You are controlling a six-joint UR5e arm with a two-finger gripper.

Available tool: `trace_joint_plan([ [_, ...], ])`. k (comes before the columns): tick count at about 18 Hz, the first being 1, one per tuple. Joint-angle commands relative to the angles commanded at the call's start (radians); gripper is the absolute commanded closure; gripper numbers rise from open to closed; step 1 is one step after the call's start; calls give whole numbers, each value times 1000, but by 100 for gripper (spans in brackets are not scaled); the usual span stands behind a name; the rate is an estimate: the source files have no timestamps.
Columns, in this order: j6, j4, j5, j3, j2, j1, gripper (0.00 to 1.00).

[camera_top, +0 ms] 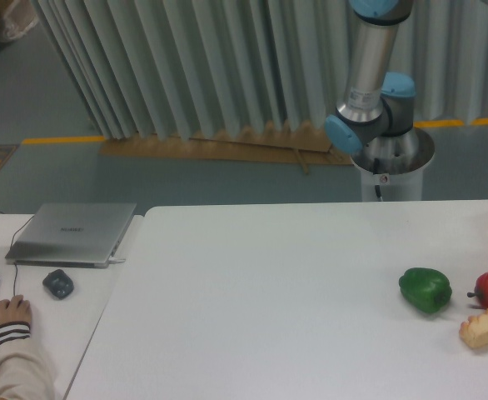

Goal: Place the yellow pepper in a basket

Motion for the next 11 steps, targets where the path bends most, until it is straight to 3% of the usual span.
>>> trace_joint_plan([
  [4,8,-64,-86,-23,69,20,0],
  [9,9,-57,-108,-101,85,52,0],
  [11,-29,-52,-103,-94,74,51,0],
])
